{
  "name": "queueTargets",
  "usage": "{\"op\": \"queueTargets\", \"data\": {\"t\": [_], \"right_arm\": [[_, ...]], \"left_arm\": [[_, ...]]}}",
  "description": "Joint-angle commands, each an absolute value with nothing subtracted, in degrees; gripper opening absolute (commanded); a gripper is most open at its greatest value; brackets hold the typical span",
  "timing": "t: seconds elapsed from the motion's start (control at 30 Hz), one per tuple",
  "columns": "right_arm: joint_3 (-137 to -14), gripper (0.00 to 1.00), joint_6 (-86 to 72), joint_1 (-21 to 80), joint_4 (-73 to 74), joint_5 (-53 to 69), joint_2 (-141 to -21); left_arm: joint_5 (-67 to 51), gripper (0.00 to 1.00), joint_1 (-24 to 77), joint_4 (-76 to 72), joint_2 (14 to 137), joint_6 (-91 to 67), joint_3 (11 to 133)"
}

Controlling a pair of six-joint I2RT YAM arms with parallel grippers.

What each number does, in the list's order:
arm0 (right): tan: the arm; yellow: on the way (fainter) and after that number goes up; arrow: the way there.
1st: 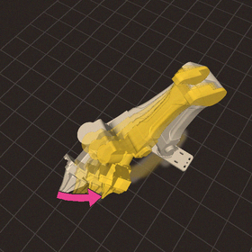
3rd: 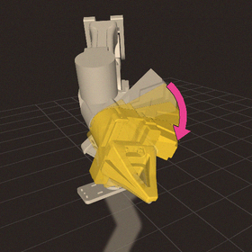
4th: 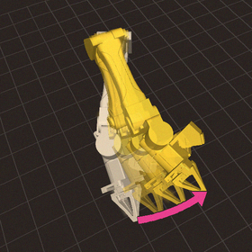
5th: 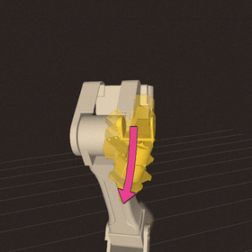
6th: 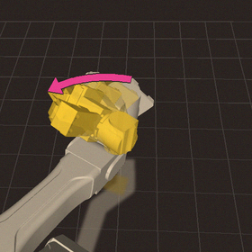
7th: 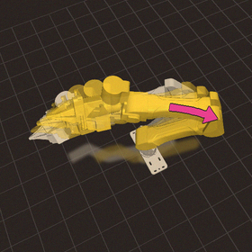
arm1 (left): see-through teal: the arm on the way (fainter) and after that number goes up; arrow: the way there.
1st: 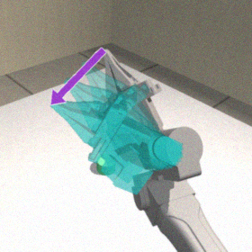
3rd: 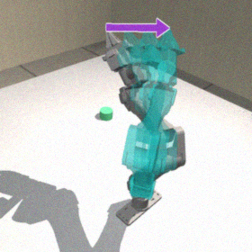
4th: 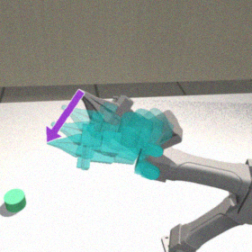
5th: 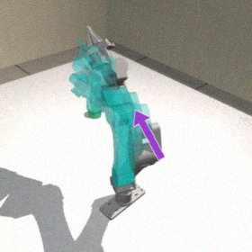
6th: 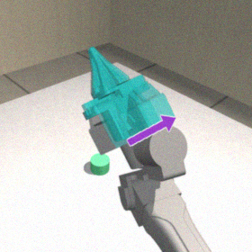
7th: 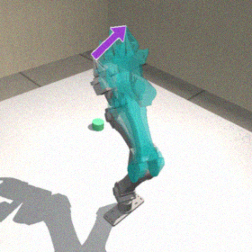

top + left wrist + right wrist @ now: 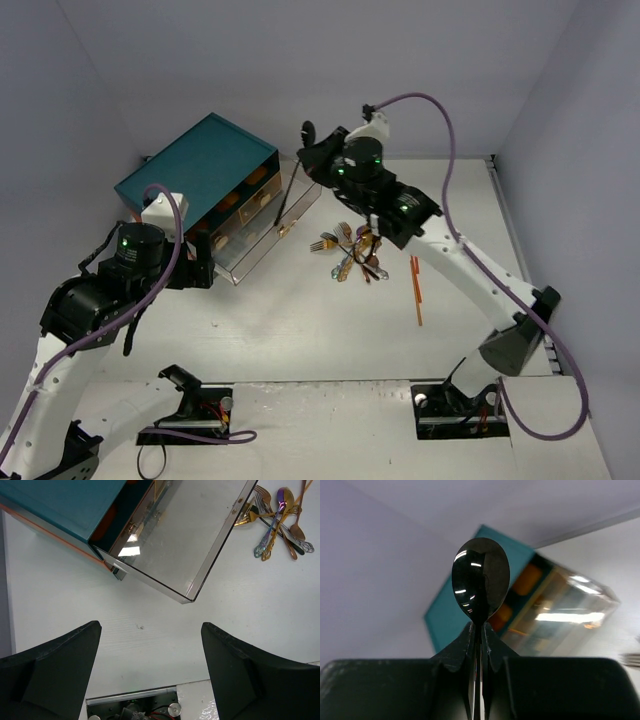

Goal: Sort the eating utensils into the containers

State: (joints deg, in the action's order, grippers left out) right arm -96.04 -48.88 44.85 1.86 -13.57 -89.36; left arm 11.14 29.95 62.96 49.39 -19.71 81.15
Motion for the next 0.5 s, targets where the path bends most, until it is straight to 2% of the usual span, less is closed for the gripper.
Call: {"op": "queueTargets", "data": {"t": [0.0,0.2,0.3,0.37,0.47], "right_arm": [[-101.7,0.0,-56.3,48.8,-3.7,-20.3,-100.3],[-106.6,0.02,-59.4,51.1,-4.8,-25.8,-109.6],[-108.6,0.2,-57.1,51.2,-4.8,-26.2,-111.6],[-109.6,0.38,-54.6,51.2,-4.7,-25.9,-111.9],[-109.6,0.51,-48.8,51.1,-4.5,-25.1,-110.5]], "left_arm": [[11.8,0.79,30.3,61.2,49.4,-20.2,83.2],[11.7,0.79,30.4,61.5,47.5,-20.8,82.3],[11.2,0.79,30.4,61.5,47.2,-21.3,82.1],[10.9,0.79,30.4,61.5,46.9,-21.4,82.0],[10.8,0.79,30.4,61.4,46.6,-21.2,81.4]]}}
